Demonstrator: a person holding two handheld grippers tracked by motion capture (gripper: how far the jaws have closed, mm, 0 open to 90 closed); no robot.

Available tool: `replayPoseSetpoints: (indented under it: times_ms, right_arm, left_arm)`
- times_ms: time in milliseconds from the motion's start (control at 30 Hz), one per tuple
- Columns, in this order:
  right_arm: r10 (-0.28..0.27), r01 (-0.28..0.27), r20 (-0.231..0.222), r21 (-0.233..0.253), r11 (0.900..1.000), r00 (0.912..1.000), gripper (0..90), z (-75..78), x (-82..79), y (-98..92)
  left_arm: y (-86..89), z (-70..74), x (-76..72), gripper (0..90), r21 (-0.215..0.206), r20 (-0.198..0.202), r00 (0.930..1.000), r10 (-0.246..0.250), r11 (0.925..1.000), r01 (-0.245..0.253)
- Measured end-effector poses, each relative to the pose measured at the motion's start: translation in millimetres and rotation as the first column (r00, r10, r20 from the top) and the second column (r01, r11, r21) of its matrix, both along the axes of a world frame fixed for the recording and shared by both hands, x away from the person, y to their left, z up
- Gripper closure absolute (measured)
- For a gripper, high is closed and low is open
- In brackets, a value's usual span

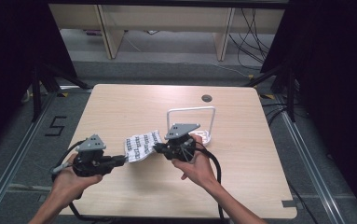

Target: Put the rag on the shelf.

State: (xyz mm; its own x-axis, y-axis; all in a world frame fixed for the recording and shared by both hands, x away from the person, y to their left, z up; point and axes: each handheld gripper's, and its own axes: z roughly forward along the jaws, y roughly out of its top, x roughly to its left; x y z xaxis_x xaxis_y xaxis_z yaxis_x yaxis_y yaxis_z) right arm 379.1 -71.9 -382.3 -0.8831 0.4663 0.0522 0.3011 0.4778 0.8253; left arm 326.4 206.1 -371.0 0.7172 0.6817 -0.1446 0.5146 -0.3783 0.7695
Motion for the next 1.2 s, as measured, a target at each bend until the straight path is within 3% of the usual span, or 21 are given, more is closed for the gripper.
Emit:
replayPoseSetpoints:
  times_ms: [167,367,533,667,833,867,967,1100,1133,1200]
  right_arm:
    - [-0.011,0.01,0.037,0.025,1.0,0.9993,87.0,33.2,1.9,-3.1]
    - [-0.01,0.006,0.061,0.061,0.998,0.9981,87.0,70.0,-3.2,-11.7]
    - [-0.011,0.001,0.109,0.088,0.996,0.994,87.0,89.4,-10.8,-25.2]
    - [-0.028,0.016,0.112,0.105,0.994,0.9933,87.0,97.8,-17.0,-38.6]
    - [-0.073,0.061,0.103,0.118,0.991,0.992,87.0,101.7,-19.8,-57.7]
    - [-0.073,0.056,0.128,0.13,0.99,0.9891,87.0,101.8,-18.1,-62.0]
    - [-0.106,0.091,0.107,0.141,0.986,0.9885,87.0,104.1,-20.6,-73.1]
    - [-0.131,0.112,0.13,0.15,0.982,0.9828,87.0,107.4,-20.0,-85.2]
    - [-0.144,0.126,0.107,0.161,0.979,0.9838,87.0,108.2,-21.0,-87.3]
    - [-0.156,0.13,0.148,0.171,0.977,0.9767,87.0,109.8,-16.7,-94.7]
  left_arm:
    - [-0.7,30.5,4.5,86.2,-0.06,0.006,0.9999,-0.009,0.9982,0.009]
    - [-3.6,68.3,1.5,86.2,-0.082,0.032,0.999,-0.031,0.9961,0.033]
    - [-14.9,86.9,-4.6,86.2,-0.107,0.056,0.9961,-0.069,0.9915,0.074]
    - [-25.4,94.1,-2.3,86.2,-0.134,0.06,0.994,-0.091,0.9861,0.098]
    - [-43.5,100.3,7.7,86.2,-0.137,0.064,0.9924,-0.105,0.9841,0.113]
    - [-47.6,101.9,9.9,86.2,-0.142,0.064,0.9924,-0.106,0.9833,0.114]
    - [-58.2,107.4,15.3,86.2,-0.142,0.069,0.9907,-0.118,0.9817,0.127]
    - [-68.1,115.6,22.6,86.2,-0.133,0.084,0.9885,-0.126,0.9818,0.136]
    - [-69.7,117.1,24.9,86.1,-0.136,0.086,0.9881,-0.127,0.981,0.138]
    - [-73.3,118.7,28.8,86.1,-0.129,0.094,0.9891,-0.113,0.9837,0.125]
